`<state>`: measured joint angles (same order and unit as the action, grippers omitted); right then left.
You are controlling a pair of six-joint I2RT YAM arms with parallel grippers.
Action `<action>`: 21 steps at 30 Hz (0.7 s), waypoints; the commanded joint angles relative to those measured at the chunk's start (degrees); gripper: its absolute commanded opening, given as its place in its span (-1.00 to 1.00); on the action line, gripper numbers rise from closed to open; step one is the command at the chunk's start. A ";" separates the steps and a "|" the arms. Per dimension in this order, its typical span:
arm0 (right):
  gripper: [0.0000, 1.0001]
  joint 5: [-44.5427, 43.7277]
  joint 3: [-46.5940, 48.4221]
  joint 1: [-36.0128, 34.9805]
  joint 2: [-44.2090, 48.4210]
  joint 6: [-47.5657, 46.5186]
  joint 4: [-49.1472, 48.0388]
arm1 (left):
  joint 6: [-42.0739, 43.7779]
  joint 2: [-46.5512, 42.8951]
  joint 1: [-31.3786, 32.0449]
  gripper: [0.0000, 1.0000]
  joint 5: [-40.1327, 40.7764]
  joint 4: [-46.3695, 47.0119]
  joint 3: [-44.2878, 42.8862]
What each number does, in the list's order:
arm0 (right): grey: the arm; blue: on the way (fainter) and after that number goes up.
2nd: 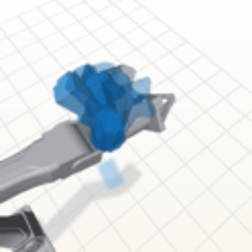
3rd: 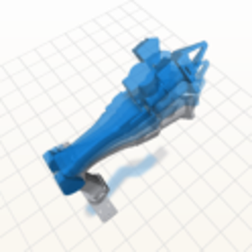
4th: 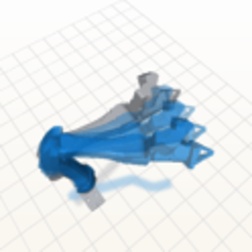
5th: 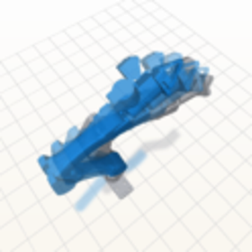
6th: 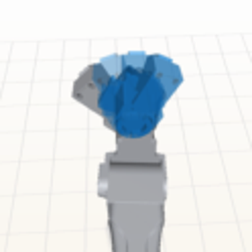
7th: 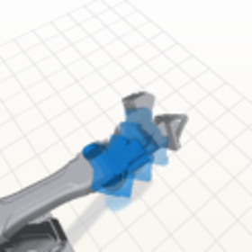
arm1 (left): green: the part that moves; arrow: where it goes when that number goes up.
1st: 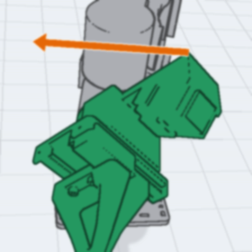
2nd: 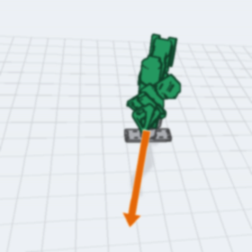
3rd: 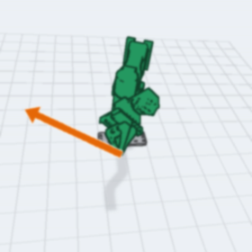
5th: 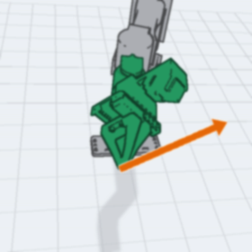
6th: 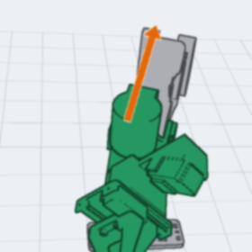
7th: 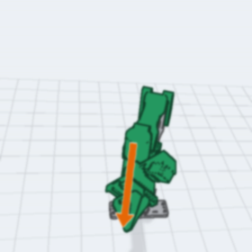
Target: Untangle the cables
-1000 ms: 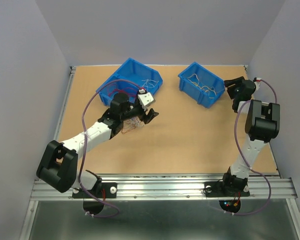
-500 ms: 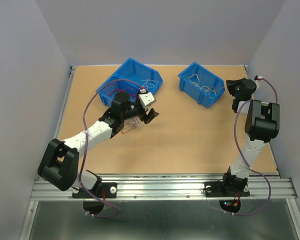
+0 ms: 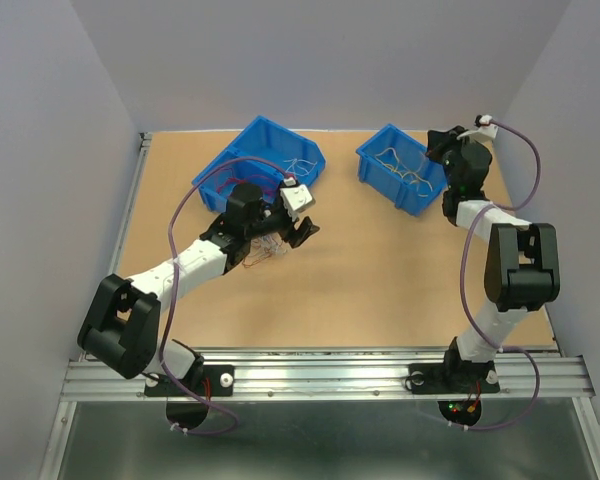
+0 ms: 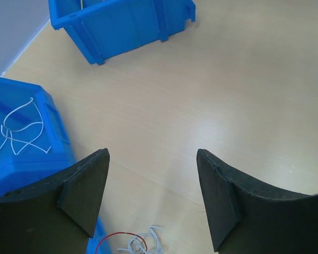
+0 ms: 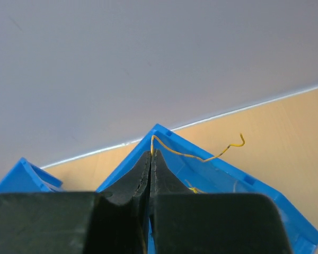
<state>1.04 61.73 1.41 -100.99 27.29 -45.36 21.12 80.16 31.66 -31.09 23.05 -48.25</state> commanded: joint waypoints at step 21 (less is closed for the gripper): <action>-0.36 7.31 -4.17 -1.32 -1.32 -4.96 -0.52 | 1.46 0.35 0.86 0.56 0.07 0.33 -3.34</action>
<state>7.33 59.02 0.64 -102.78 23.53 -45.10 22.02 80.66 32.18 -30.96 22.35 -48.99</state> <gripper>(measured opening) 0.253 0.778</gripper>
